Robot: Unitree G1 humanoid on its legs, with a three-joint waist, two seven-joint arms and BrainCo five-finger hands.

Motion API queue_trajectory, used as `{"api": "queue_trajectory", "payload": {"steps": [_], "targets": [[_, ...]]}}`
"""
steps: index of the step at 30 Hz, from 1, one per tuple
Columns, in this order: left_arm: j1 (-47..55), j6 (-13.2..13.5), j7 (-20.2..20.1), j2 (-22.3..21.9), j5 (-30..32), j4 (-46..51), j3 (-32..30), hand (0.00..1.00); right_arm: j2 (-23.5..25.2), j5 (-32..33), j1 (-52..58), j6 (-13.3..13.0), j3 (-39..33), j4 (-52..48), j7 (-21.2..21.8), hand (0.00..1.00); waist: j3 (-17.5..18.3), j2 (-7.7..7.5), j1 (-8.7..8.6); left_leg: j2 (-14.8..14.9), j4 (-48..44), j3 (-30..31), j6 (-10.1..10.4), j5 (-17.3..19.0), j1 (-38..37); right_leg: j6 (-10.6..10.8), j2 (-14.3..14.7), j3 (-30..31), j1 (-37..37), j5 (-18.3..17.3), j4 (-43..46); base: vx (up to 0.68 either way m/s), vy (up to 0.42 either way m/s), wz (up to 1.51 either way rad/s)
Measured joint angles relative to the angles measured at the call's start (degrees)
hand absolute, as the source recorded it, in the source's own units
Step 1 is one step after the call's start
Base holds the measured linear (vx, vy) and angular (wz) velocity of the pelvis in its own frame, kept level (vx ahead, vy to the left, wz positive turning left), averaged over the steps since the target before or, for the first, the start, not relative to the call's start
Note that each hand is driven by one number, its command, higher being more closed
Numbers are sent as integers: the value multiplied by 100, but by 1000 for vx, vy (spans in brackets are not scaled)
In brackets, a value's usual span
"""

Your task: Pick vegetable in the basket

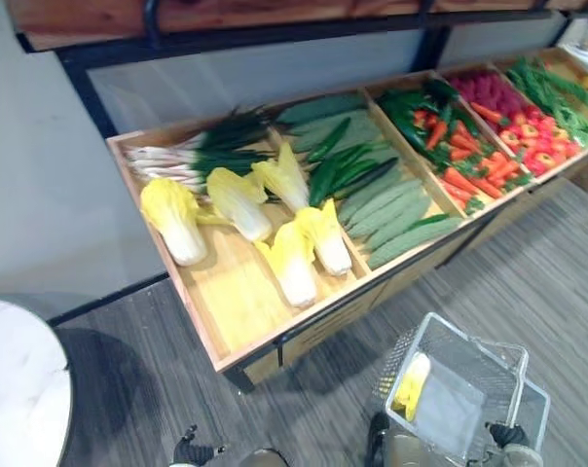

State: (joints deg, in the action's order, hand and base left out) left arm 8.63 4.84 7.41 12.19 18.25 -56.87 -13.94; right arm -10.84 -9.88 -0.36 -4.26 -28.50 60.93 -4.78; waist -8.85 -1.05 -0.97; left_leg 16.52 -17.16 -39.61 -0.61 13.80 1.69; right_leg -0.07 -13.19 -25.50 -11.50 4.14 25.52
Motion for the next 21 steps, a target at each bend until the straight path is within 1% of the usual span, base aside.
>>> {"api": "queue_trajectory", "payload": {"steps": [1,2,3,4,5,6,7,8,10,11,12,13,14,15,16,17,18,19,20,21], "targets": [[131,1,-1,-4,22,51,4,0,-3,-17,-60,-10,116,25,4,100,10,-23,74,-117,409,-468,-34,-206,-285,5,-124,-401,347,-396,482,-129,164,-140],[155,0,-2,-10,33,50,0,0,-6,-31,-93,-14,215,35,10,100,22,-49,116,-160,547,-754,-26,-270,-377,4,-197,-517,528,-476,646,-118,110,-149],[163,-1,-2,-22,32,50,-5,0,5,-39,-132,-13,270,69,23,100,32,-92,136,-194,603,-932,-36,-309,-407,3,-271,-577,635,-477,726,-96,-27,-136],[178,-3,-6,-27,11,48,-5,0,30,-41,-217,-8,392,131,31,100,46,-126,172,-184,578,-1260,-29,-319,-386,28,-376,-597,785,-463,793,-80,-111,-156],[171,-5,-9,-46,1,48,-11,0,29,-43,-318,-7,468,202,43,100,51,-166,198,-139,488,-1605,-22,-323,-349,183,-452,-539,889,-473,673,-72,-153,-154],[168,-5,-9,-66,-3,48,-24,0,29,-43,-362,-7,470,234,43,100,66,-190,212,-92,419,-1749,-22,-323,-316,263,-455,-522,906,-498,521,-56,-232,-156],[150,-4,-11,-83,-3,44,-85,0,25,-54,-437,-6,474,273,43,100,41,-150,228,54,257,-2039,-22,-323,-283,477,-351,-577,872,-676,149,-30,-230,-122],[146,-4,-14,-114,-3,43,-113,0,10,-73,-443,-4,474,276,42,100,35,-129,231,122,184,-2170,-14,-327,-284,474,-278,-631,881,-743,-34,-37,-314,-147],[143,1,-41,-361,1,29,-117,0,-94,-142,-397,22,551,282,38,100,87,12,253,366,64,-2590,104,-435,-339,390,64,-694,892,-854,-689,-31,-326,-136],[121,1,-53,-400,5,12,-104,0,-120,-145,-369,22,594,279,37,100,81,19,228,398,44,-2667,109,-481,-373,360,124,-677,898,-883,-810,-21,-314,-106],[63,-1,-85,-460,15,-33,-103,0,-162,-146,-292,31,661,268,22,100,81,23,168,487,-56,-2790,109,-535,-419,352,243,-593,925,-927,-1019,-9,-296,-69],[31,1,-93,-503,35,-32,-102,0,-168,-144,-206,36,665,207,5,100,75,45,66,636,-223,-2789,154,-569,-449,335,376,-549,1024,-959,-1237,-5,-329,-53],[20,1,-93,-509,42,-34,-101,0,-168,-144,-182,37,668,184,2,100,73,50,44,678,-266,-2787,156,-570,-455,328,409,-542,1051,-964,-1278,-16,-286,-44],[-9,0,-93,-517,59,-32,-71,0,-169,-144,-31,50,714,-25,-2,100,66,69,-61,954,-630,-2756,169,-580,-499,313,590,-510,1193,-973,-1525,-31,-209,-46],[-25,1,-92,-516,64,-25,-18,0,-182,-144,75,50,774,-175,-6,100,61,82,-60,1111,-855,-2709,202,-607,-532,298,673,-427,1237,-982,-1609,-75,-177,-76],[-33,1,-95,-519,70,-26,59,0,-232,-146,151,42,895,-278,-9,100,35,66,-48,1231,-1178,-2438,201,-716,-566,260,736,-193,1305,-1004,-1706,-71,-124,-74],[-24,3,-95,-520,74,-28,87,0,-255,-152,154,40,957,-305,-9,100,13,26,-35,1265,-1393,-2085,181,-821,-537,224,738,-34,1361,-1026,-1762,-100,-121,-101],[5,18,-104,-498,67,-14,80,0,-294,-159,125,21,1107,-422,-9,100,-70,-88,13,1167,-1770,-933,217,-838,-175,166,672,319,1443,-1070,-1861,-85,-23,-114],[-10,35,-77,-491,69,-8,193,0,-401,-161,43,-9,1193,-453,-1,100,-95,-100,53,524,-1360,521,583,-503,85,170,543,654,1410,-1068,-1911,-87,27,-123],[-5,64,-66,-506,57,-9,251,0,-442,-161,34,-12,1225,-451,-2,100,-104,-81,96,222,-1093,1127,681,-398,156,187,495,791,1377,-1058,-1941,-62,108,-129]]}}
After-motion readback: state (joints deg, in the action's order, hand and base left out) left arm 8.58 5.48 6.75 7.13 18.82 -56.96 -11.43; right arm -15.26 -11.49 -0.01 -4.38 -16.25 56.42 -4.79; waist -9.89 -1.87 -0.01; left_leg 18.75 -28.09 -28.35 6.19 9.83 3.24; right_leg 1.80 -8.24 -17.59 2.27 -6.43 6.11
